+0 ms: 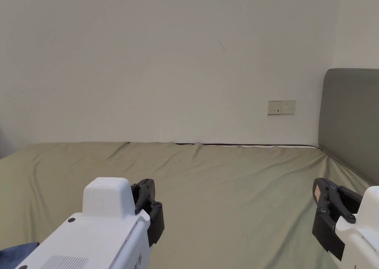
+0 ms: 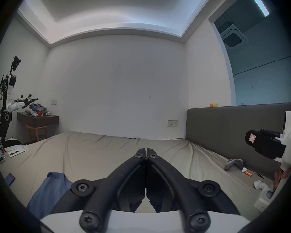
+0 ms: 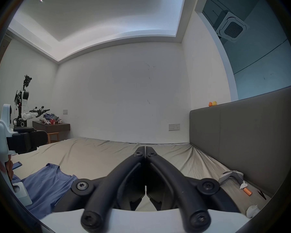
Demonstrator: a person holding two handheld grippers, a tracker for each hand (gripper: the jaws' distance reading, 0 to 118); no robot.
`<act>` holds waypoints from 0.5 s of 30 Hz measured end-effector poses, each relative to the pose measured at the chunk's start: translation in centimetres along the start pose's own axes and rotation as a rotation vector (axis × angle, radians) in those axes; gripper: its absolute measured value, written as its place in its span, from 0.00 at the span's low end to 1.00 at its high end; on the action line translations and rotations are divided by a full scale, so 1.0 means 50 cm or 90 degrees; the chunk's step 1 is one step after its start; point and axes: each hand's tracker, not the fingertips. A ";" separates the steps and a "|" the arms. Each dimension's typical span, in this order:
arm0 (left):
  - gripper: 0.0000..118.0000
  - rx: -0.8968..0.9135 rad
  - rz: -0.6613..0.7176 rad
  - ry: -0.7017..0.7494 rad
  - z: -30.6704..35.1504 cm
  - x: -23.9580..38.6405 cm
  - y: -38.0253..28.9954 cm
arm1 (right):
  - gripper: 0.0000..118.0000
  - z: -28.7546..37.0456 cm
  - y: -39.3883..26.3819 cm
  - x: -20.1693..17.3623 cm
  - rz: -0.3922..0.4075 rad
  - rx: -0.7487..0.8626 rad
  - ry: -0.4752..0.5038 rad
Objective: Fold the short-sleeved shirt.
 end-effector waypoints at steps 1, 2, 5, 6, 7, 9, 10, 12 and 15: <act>0.00 -0.004 -0.007 0.002 -0.001 0.001 -0.002 | 0.00 0.000 0.000 0.000 0.002 -0.001 -0.001; 0.00 -0.008 -0.013 0.006 -0.003 0.001 -0.004 | 0.00 0.001 -0.001 0.000 0.005 -0.001 -0.001; 0.00 -0.014 -0.008 0.008 -0.005 -0.003 -0.007 | 0.00 0.002 -0.002 0.002 0.016 -0.003 -0.005; 0.00 -0.015 0.002 0.003 -0.006 -0.005 -0.008 | 0.00 0.002 -0.003 0.003 0.015 -0.004 -0.006; 0.00 -0.017 0.007 0.002 -0.007 -0.007 -0.009 | 0.00 0.002 -0.002 0.004 0.012 -0.005 -0.005; 0.00 -0.024 0.003 0.005 -0.008 -0.009 -0.010 | 0.00 0.002 -0.003 0.006 0.006 -0.007 -0.001; 0.00 -0.027 -0.005 0.011 -0.008 -0.009 -0.011 | 0.00 0.002 -0.004 0.006 0.005 -0.008 -0.001; 0.00 -0.026 -0.017 0.030 -0.006 -0.016 -0.016 | 0.00 -0.001 -0.006 0.001 0.012 -0.012 -0.001; 0.00 -0.033 -0.006 0.048 0.012 -0.048 -0.020 | 0.00 -0.015 -0.008 -0.027 0.012 -0.021 0.014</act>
